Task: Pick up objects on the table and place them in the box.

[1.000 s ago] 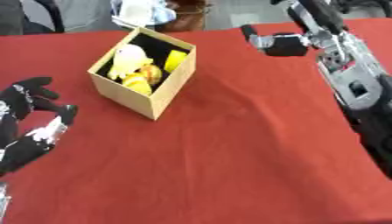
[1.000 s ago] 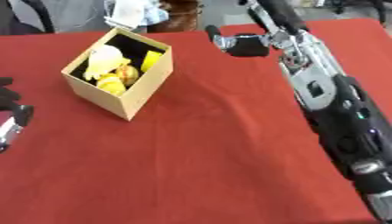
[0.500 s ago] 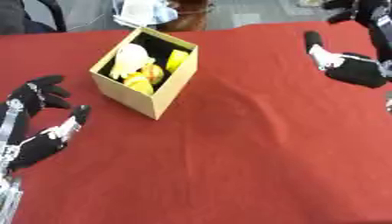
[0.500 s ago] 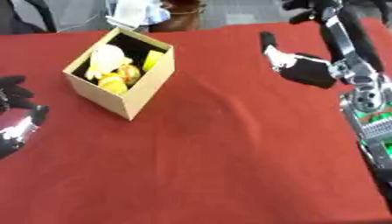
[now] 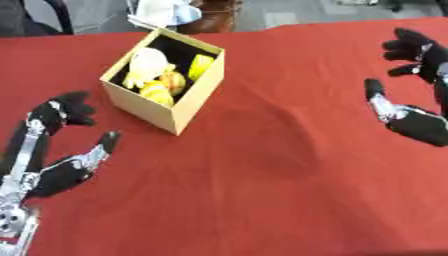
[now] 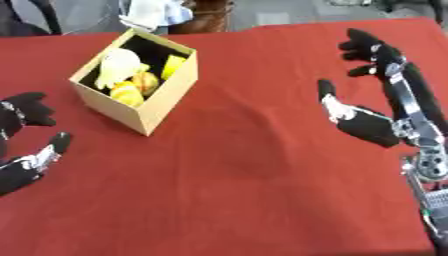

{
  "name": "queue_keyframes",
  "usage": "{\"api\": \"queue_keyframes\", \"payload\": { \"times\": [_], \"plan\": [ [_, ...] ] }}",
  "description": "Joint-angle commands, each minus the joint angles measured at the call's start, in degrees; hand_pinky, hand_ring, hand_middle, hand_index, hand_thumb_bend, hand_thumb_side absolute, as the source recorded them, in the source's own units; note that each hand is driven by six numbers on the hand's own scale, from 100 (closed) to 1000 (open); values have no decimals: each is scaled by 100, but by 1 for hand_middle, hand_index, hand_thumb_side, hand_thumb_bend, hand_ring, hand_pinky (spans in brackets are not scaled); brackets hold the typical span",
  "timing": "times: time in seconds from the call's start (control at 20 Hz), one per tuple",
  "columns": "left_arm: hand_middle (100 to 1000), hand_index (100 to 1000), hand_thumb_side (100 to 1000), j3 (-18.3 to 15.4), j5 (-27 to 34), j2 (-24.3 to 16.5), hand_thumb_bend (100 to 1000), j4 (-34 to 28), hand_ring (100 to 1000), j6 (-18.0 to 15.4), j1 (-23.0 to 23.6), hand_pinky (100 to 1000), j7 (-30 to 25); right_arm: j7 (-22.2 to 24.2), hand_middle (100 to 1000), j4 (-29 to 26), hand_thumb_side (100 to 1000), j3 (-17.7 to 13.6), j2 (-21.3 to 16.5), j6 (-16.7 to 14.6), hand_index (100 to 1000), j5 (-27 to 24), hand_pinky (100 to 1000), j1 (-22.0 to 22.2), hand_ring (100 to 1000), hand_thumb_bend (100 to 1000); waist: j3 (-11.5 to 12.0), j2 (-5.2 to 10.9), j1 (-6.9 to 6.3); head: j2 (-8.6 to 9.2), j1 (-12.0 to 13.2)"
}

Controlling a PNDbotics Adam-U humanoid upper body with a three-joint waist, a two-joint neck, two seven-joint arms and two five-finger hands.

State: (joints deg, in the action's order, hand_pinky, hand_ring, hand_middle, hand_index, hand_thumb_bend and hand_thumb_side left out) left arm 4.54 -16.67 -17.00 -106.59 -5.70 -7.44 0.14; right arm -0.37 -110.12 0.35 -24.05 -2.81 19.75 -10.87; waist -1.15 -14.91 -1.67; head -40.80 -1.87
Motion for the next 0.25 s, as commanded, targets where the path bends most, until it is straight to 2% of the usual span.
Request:
{"api": "queue_keyframes", "payload": {
  "times": [0.05, 0.25],
  "plan": [
    [631, 835, 419, 0, -11, -35, 518, 48, 624, -146, 55, 714, -1, -67, 786, -9, 347, -115, 139, 2, 939, 53, 684, 72, 794, 202, -20, -9, -74, -28, -3],
    [622, 829, 418, -15, 51, 55, 511, 122, 621, -213, 184, 712, 122, -74, 785, 2, 341, -105, 324, 17, 940, 36, 680, 103, 793, 186, -24, -10, -81, -22, 28]
  ]
}}
